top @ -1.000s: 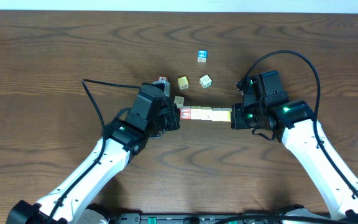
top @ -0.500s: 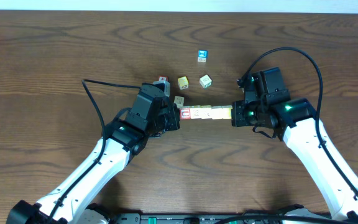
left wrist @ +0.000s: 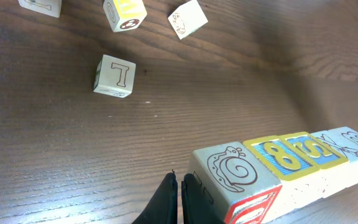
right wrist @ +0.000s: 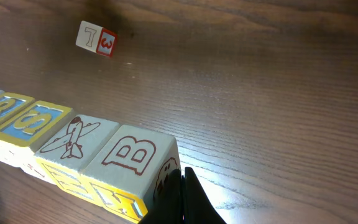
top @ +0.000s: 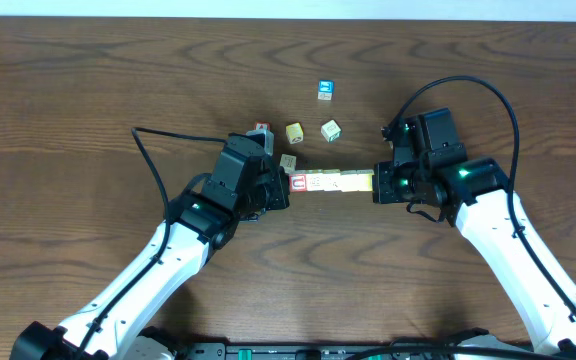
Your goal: Lift 5 blocks
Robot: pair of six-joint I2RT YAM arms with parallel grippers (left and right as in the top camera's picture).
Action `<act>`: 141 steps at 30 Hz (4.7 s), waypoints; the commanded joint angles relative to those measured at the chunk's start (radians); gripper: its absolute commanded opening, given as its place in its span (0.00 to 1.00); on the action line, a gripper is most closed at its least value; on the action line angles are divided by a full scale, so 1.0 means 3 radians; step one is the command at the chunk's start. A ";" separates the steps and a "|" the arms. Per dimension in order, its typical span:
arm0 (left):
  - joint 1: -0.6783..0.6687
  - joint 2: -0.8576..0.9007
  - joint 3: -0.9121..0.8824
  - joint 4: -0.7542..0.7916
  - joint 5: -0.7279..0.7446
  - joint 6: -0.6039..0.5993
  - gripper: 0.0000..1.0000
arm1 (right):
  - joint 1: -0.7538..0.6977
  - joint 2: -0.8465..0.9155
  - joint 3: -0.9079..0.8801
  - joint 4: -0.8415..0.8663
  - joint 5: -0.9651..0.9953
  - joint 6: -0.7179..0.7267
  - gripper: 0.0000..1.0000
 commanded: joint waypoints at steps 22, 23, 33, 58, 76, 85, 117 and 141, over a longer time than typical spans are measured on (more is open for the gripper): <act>-0.0164 -0.0099 0.0165 0.0081 0.0570 -0.0018 0.07 | 0.0106 -0.0045 0.0107 0.0058 -0.0781 0.0018 0.01; -0.0164 -0.0099 0.0165 0.0081 0.0570 -0.0018 0.07 | 0.0106 -0.0045 0.0107 0.0058 -0.0781 0.0019 0.01; -0.0164 -0.0142 0.0165 0.0080 0.0570 -0.0018 0.07 | 0.0106 -0.0045 0.0107 0.0058 -0.0779 0.0018 0.01; -0.0164 -0.0135 0.0165 0.0005 0.0568 -0.0018 0.07 | 0.0109 -0.0041 0.0106 0.0031 -0.0707 0.0018 0.01; -0.0164 -0.0094 0.0164 -0.0017 0.0542 -0.0017 0.07 | 0.0109 -0.0025 0.0106 0.0005 -0.0579 0.0019 0.01; -0.0164 -0.0034 0.0164 -0.0017 0.0542 -0.0017 0.07 | 0.0182 0.0090 0.0106 0.0011 -0.0577 0.0019 0.01; -0.0170 0.0056 0.0158 -0.0158 0.0356 -0.0018 0.07 | 0.0247 0.0237 0.0106 0.0025 -0.0492 0.0043 0.01; -0.0318 0.0181 0.0158 -0.0170 0.0216 -0.0028 0.07 | 0.0305 0.0292 0.0104 -0.0042 -0.0417 0.0043 0.01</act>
